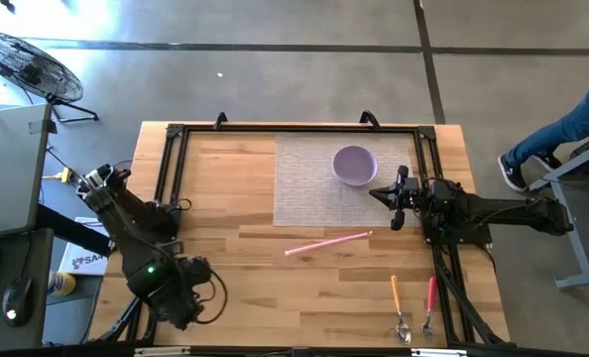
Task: Pick & Place Utensil
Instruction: Put the blue cup on the gray mat to the top right of the violet bowl
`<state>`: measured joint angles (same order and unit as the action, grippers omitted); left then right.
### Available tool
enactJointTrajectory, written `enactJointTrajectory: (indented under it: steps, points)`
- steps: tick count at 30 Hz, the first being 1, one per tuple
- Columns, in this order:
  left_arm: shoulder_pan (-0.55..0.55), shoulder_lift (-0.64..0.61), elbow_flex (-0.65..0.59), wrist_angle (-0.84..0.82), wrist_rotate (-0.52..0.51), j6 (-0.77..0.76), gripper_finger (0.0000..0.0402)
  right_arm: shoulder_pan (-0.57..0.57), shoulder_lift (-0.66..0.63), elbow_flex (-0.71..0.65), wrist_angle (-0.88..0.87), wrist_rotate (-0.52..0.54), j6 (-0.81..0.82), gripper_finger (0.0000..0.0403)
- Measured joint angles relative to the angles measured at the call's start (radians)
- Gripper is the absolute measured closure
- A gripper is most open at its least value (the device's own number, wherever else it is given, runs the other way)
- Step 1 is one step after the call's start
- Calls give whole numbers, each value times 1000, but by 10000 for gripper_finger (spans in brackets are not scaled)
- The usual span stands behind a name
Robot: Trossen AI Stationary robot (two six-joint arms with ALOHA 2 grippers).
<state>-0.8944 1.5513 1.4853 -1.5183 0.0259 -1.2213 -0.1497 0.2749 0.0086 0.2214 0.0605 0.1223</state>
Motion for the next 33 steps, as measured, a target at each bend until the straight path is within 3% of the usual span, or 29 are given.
enactJointTrajectory:
  steps: [5,10,15,22,33]
  points:
    - [-18,0,-39,-33,205,-130,225,0,0,0,0,0,0,398]
    - [-36,-13,-122,88,222,-145,225,0,0,0,0,0,0,402]
    - [-36,-13,-207,176,318,-171,225,0,0,0,0,0,0,400]
    - [-36,-12,-295,386,347,-166,225,0,0,0,0,0,0,400]
    - [-35,-13,-364,375,332,-90,225,0,0,0,0,0,0,398]
